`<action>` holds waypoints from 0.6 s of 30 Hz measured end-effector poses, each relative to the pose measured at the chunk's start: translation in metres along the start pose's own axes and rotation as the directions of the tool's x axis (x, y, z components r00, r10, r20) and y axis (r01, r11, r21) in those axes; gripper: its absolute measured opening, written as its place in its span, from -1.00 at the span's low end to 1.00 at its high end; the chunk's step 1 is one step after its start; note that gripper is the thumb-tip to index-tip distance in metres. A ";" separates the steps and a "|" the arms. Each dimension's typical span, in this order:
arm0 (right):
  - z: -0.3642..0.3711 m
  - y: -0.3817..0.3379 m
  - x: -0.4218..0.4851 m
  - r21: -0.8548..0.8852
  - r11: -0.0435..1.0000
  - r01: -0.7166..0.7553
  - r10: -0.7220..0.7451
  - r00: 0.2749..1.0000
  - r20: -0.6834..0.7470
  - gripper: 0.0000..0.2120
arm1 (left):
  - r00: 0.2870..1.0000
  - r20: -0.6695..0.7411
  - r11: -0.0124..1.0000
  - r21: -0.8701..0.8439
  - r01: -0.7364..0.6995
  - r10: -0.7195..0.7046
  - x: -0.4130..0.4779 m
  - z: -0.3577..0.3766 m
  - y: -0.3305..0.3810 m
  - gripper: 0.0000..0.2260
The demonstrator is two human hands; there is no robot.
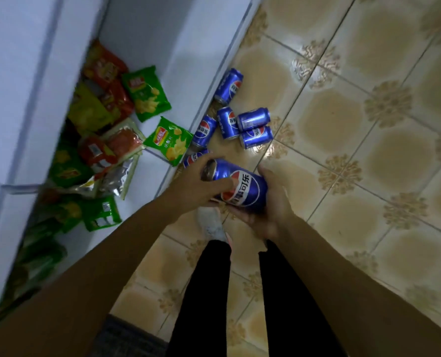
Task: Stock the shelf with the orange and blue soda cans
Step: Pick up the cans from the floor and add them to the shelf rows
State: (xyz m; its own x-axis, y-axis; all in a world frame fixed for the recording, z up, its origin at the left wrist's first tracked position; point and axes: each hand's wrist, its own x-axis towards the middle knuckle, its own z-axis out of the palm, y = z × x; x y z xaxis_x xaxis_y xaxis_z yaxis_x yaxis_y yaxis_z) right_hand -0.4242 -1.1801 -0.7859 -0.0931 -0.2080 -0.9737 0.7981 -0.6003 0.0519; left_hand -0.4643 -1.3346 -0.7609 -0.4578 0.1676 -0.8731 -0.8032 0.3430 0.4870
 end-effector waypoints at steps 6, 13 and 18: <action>0.041 0.000 -0.177 0.158 0.985 0.069 -0.083 0.993 0.084 -0.69 | 0.943 -0.244 0.948 -0.168 -0.270 0.225 -0.161 0.030 0.084 -0.65; 0.073 0.007 -0.335 0.164 0.981 0.099 -0.168 0.857 0.488 -0.60 | 0.767 -0.439 0.863 0.038 -0.504 0.467 -0.313 0.078 0.139 -0.35; 0.089 0.005 -0.416 -0.092 0.897 0.432 -0.294 0.740 0.605 -0.67 | 0.509 -0.645 0.732 0.116 -0.672 0.570 -0.384 0.088 0.163 -0.33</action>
State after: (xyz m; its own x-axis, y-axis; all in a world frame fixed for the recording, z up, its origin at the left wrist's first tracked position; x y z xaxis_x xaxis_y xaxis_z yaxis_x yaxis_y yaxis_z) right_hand -0.4346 -1.1656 -0.3610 -0.6635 -0.4443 -0.6019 0.7308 -0.5574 -0.3941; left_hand -0.3860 -1.2621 -0.3477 -0.9367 -0.3151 -0.1527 -0.2360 0.2460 0.9401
